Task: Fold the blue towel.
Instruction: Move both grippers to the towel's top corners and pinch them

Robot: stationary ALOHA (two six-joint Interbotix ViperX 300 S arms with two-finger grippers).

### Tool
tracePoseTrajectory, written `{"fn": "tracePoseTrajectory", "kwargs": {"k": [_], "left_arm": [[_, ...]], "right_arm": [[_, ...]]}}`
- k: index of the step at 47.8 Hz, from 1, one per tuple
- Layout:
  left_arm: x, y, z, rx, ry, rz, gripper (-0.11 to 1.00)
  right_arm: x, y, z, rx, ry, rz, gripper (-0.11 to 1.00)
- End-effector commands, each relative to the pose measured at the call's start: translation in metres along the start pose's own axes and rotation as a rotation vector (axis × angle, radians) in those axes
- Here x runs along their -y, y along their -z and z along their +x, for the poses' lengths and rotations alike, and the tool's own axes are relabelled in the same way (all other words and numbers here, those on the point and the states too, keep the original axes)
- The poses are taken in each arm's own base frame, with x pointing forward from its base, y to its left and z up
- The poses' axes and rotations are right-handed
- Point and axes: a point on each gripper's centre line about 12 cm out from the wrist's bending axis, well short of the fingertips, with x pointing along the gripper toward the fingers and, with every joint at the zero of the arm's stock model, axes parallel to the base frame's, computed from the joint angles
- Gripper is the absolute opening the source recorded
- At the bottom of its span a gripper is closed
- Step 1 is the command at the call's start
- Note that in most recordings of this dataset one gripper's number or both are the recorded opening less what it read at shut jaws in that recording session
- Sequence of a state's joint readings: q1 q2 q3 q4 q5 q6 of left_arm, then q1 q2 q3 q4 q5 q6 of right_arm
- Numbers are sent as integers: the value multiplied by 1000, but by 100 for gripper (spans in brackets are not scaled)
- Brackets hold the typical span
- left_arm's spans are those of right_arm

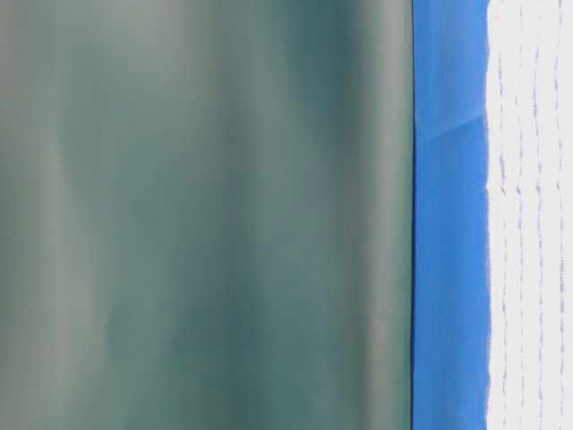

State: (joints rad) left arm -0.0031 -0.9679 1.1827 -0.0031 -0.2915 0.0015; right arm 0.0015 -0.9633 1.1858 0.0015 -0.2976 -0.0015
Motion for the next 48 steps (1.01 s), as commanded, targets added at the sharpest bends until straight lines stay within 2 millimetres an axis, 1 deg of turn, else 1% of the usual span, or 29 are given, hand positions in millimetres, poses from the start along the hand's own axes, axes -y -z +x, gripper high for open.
{"fn": "tracePoseTrajectory", "kwargs": {"k": [1,6,13,18,22,26,28,31,34,35,36,38,39,41,43,48], "left_arm": [[0,-4,3,-3,-5,-42,0],[-3,0,4,-29,-17,-32,0],[-15,9,6,-74,-77,-30,0],[-27,25,9,-134,-135,-36,0],[-35,36,12,-182,-170,-40,0],[-44,50,17,-242,-210,-48,1],[-49,56,19,-267,-226,-51,1],[-55,66,22,-306,-252,-59,2],[-61,77,24,-348,-273,-65,8],[-62,80,25,-362,-277,-68,12],[-65,85,25,-381,-290,-71,15],[-70,92,26,-405,-308,-78,23],[-72,95,26,-414,-316,-80,28],[-77,102,26,-431,-334,-84,38],[-83,110,26,-449,-359,-90,46],[-94,131,25,-487,-399,-100,61]], "right_arm": [[2,-10,4,18,11,2,0],[7,-3,8,-23,37,8,0],[16,9,15,-88,80,23,0],[25,18,18,-128,122,36,0],[37,30,21,-179,180,73,1],[49,44,23,-232,237,99,7],[54,51,24,-259,260,112,14],[62,63,27,-303,294,127,28],[68,73,29,-340,318,134,46],[71,76,29,-350,328,139,54],[73,80,30,-360,337,142,60],[77,86,31,-377,357,154,70],[80,90,31,-387,368,160,73],[84,99,31,-408,389,173,74],[87,106,32,-427,403,181,71],[93,126,34,-468,432,198,66]]}}
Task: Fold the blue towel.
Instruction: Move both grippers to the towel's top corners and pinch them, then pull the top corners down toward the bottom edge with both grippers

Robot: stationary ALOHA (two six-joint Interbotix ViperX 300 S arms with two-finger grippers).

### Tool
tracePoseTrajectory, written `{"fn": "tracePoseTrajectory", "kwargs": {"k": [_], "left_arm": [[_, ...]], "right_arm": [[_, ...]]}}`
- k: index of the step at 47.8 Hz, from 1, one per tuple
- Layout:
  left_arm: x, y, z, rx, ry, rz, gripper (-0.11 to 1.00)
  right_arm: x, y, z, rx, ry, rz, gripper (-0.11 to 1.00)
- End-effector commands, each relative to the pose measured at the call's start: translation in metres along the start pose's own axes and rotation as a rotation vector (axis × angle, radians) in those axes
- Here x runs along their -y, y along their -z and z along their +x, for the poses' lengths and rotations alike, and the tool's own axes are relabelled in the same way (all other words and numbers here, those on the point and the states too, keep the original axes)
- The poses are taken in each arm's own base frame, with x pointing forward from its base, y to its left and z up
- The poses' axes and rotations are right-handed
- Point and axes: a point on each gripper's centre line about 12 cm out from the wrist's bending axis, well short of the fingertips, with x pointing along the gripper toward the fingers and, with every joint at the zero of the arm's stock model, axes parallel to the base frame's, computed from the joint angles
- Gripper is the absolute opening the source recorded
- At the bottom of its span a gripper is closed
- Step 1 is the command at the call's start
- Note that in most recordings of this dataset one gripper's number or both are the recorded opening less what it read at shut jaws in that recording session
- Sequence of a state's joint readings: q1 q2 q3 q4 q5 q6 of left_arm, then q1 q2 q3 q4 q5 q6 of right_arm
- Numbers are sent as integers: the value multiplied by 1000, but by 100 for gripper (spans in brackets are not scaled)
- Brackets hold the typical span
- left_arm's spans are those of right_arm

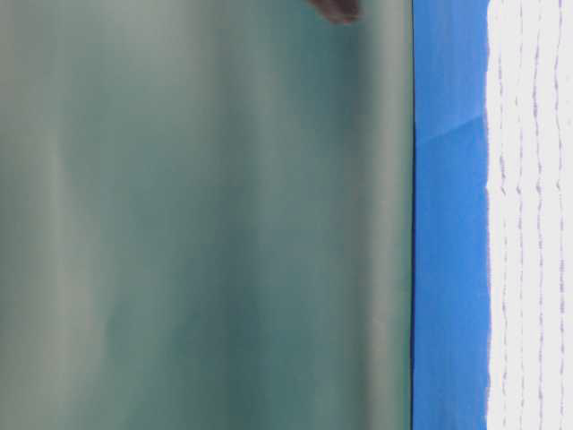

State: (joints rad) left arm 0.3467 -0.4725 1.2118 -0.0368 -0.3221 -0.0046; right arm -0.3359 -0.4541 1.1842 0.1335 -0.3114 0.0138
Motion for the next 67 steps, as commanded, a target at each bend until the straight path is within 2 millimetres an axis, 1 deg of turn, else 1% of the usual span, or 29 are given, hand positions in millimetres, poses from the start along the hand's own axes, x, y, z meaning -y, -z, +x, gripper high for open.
{"fn": "tracePoseTrajectory", "kwargs": {"k": [1,6,17,23,32,35,39,42,45,47,49,53,56,67], "left_arm": [[-9,8,10,-11,-35,-15,62],[-21,25,21,-50,-75,-31,62],[-35,48,45,-98,-121,-49,62],[-41,59,56,-131,-138,-58,62],[-45,68,68,-171,-147,-63,60],[-45,74,71,-191,-145,-63,56],[-45,79,73,-211,-145,-64,43],[-43,82,73,-224,-140,-63,30],[-42,83,73,-231,-136,-61,17],[-40,84,73,-234,-132,-59,9],[-40,85,73,-240,-129,-58,6],[-40,86,73,-248,-129,-59,5],[-40,85,73,-249,-129,-59,5],[-39,80,71,-233,-128,-52,5]], "right_arm": [[5,7,10,-10,24,20,66],[10,20,20,-39,51,40,66],[25,52,37,-102,134,90,66],[30,64,44,-120,164,104,65],[34,74,53,-140,196,118,65],[35,76,55,-149,201,121,65],[34,76,58,-154,198,120,64],[32,77,59,-156,193,115,58],[31,77,59,-158,191,112,49],[31,77,59,-157,189,111,38],[31,78,59,-160,188,110,28],[30,77,59,-159,184,108,12],[29,78,59,-161,181,105,6],[26,76,58,-154,175,108,5]]}}
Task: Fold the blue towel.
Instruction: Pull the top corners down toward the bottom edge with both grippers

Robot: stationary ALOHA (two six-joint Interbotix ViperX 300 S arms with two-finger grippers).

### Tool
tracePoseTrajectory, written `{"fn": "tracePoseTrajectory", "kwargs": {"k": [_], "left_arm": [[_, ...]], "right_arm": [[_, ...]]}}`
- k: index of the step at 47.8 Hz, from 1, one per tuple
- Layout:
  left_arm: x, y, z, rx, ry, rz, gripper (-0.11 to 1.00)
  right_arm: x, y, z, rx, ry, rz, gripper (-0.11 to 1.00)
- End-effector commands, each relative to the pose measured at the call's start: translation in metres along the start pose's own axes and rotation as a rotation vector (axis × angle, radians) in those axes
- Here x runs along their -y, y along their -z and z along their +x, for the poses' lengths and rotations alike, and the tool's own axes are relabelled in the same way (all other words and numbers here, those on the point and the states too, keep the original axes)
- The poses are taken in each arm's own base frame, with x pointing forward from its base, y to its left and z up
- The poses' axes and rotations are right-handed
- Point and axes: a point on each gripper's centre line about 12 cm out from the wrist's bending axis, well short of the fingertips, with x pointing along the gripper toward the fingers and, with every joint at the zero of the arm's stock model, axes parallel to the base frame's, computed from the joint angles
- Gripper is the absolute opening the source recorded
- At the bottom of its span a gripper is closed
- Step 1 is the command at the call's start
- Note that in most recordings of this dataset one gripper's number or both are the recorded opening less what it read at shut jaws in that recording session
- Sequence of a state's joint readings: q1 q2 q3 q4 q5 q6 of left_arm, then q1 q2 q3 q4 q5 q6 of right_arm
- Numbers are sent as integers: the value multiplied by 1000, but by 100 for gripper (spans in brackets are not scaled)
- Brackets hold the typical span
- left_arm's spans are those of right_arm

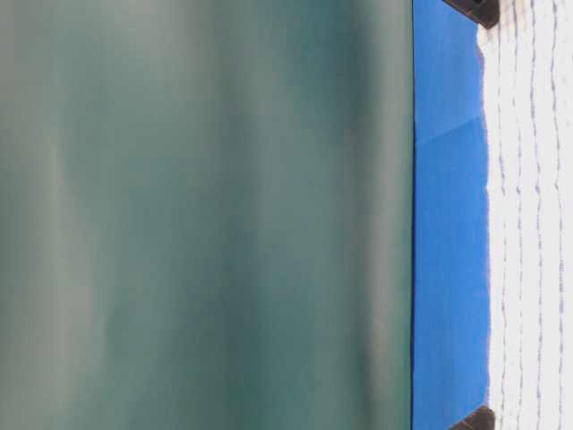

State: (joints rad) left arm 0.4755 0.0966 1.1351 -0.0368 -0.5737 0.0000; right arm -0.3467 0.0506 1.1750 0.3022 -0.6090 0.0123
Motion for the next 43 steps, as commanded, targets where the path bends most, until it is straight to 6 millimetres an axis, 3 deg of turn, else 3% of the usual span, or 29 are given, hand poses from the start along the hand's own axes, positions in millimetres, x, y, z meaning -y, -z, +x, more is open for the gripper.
{"fn": "tracePoseTrajectory", "kwargs": {"k": [1,17,27,38,43], "left_arm": [[0,-4,-4,9,1,2,5],[24,-29,-24,81,72,34,5],[28,-32,-31,82,86,41,5],[30,-33,-34,73,92,43,5],[39,-33,-36,70,120,59,5]], "right_arm": [[-2,-8,-2,29,-8,7,5],[-6,-22,-15,46,-33,23,5],[-8,-32,-25,81,-49,34,5],[-8,-32,-28,74,-52,35,5],[-13,-30,-29,62,-69,29,5]]}}
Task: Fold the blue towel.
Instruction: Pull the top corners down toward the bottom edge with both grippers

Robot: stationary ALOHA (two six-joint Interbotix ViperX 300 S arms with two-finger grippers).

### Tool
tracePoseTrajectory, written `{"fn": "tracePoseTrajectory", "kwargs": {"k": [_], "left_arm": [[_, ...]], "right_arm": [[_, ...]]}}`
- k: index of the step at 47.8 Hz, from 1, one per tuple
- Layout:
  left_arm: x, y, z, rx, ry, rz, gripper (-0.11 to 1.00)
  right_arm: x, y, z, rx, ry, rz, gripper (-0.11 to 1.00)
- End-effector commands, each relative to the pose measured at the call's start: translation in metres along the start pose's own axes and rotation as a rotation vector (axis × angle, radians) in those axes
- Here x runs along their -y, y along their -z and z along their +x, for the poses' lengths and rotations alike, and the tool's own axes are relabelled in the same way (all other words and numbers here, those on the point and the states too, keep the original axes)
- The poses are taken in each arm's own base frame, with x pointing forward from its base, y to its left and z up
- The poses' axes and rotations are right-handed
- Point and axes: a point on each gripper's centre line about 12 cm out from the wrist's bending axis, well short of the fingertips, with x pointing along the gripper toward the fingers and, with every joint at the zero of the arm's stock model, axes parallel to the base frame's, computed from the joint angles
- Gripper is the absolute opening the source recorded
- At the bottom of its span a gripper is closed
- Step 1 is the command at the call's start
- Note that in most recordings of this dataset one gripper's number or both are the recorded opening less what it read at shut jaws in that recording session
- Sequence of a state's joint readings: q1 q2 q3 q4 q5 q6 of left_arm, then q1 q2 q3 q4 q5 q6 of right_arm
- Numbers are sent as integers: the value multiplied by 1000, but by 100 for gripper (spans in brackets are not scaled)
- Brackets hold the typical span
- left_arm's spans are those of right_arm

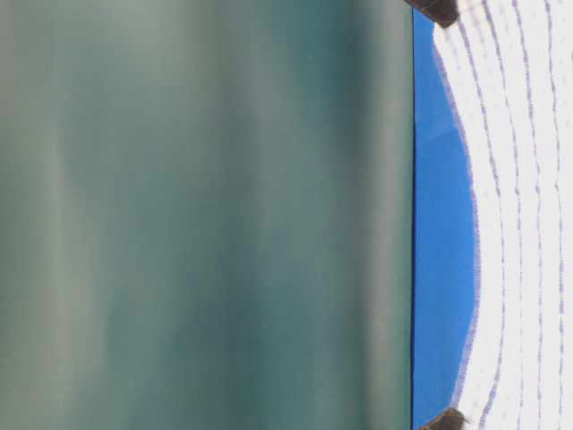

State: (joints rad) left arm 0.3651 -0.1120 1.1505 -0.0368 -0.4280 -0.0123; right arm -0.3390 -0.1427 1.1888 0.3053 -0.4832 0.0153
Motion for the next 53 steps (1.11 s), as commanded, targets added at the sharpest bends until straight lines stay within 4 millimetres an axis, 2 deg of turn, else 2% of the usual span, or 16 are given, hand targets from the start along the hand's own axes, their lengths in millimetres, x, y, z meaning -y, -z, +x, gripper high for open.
{"fn": "tracePoseTrajectory", "kwargs": {"k": [1,14,31,44,53], "left_arm": [[11,-8,-4,26,32,15,5],[53,-22,-34,63,170,61,5],[91,0,-67,35,340,-49,5],[126,5,-79,12,470,-29,5],[134,6,-78,-2,487,-29,5]], "right_arm": [[-7,-6,-3,17,-24,-4,5],[-33,-3,-25,-5,-115,30,5],[-75,9,-61,-24,-281,86,5],[-106,29,-78,-102,-378,121,5],[-119,39,-83,-138,-406,125,5]]}}
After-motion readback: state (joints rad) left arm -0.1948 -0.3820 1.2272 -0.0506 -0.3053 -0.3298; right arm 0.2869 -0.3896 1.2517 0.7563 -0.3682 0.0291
